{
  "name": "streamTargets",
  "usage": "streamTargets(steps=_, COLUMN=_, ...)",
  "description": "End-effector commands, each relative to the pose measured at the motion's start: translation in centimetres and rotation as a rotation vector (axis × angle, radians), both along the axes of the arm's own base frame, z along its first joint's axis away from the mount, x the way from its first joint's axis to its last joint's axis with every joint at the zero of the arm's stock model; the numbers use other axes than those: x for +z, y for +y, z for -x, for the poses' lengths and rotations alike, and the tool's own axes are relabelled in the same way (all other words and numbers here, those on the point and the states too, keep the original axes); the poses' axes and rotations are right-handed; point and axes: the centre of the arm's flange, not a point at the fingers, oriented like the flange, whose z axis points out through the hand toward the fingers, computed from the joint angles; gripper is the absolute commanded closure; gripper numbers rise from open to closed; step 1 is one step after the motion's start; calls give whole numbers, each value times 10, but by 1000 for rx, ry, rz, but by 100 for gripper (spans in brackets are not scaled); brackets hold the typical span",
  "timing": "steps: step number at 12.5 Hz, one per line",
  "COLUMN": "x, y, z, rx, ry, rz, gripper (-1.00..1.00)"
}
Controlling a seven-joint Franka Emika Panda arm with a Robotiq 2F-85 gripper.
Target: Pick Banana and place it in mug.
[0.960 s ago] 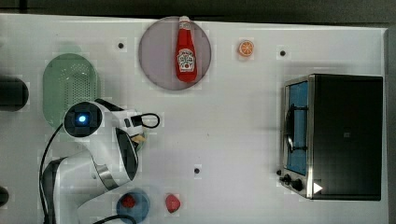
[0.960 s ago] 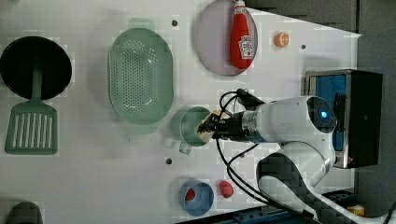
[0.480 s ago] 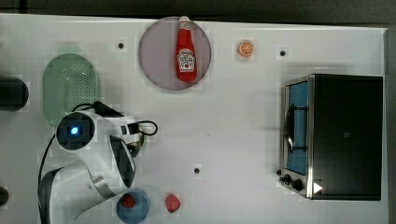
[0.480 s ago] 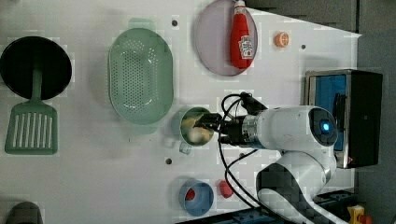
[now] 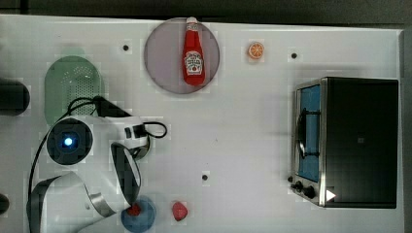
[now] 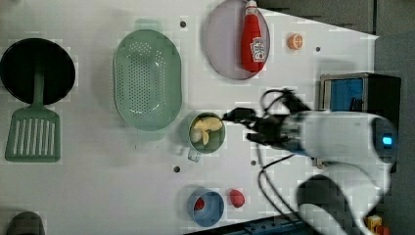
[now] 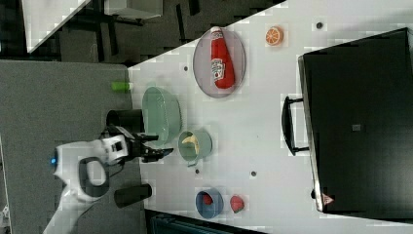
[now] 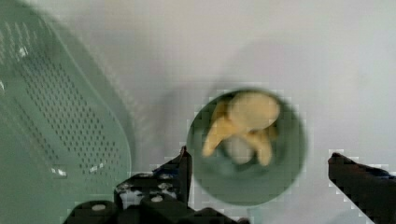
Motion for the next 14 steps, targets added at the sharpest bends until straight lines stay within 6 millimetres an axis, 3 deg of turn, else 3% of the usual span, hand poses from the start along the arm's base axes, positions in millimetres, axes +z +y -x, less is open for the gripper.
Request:
streamTargets(steps=1, x=90, y=-63, z=-26, rx=-132, ry=-87, rz=19, gripper=-100)
streamTargets(steps=4, x=162, y=-130, z=-22, rx=-253, ry=-48, rz=41, gripper=-100)
streamTargets(steps=7, x=213, y=-184, z=-20, rx=-336, ry=-25, rz=31, gripper=-100)
streamTargets(steps=11, x=247, y=-240, z=-14, rx=-365, ry=17, rz=24, gripper=-100)
streamTargets(steps=14, x=245, y=-260, z=-10, rx=-309, ry=43, rz=44, gripper=-100)
